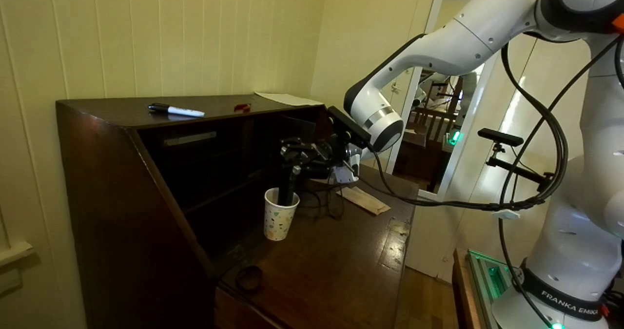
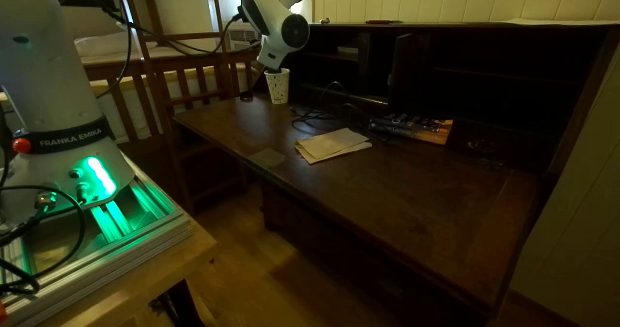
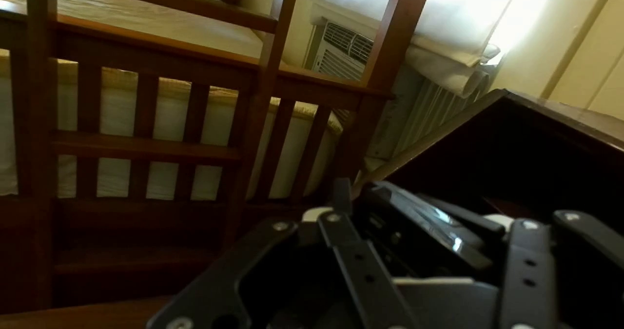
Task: Put the black remote in the paper cup
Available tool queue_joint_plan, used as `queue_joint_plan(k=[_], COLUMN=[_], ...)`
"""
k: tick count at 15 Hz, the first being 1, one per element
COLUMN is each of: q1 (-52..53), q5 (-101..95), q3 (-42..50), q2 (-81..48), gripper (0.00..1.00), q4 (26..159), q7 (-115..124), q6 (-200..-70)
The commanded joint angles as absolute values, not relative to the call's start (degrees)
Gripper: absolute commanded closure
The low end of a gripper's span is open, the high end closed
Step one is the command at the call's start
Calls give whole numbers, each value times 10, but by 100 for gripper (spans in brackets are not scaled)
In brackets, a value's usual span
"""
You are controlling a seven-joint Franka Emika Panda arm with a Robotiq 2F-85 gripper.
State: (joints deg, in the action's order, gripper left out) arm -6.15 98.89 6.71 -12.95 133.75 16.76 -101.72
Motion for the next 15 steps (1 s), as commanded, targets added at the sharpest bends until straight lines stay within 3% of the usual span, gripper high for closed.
queue_joint_plan(k=[1, 12, 13, 15], q1=[-61, -62, -62, -63], q5=[999, 1005, 1003, 1002], q3=[68, 67, 67, 67], q2=[-131, -216, -219, -224], gripper=[92, 92, 45, 36], q4=[1336, 1273, 1269, 1264], q7=[167, 231, 234, 244], q6=[-1017, -1037, -1037, -1038])
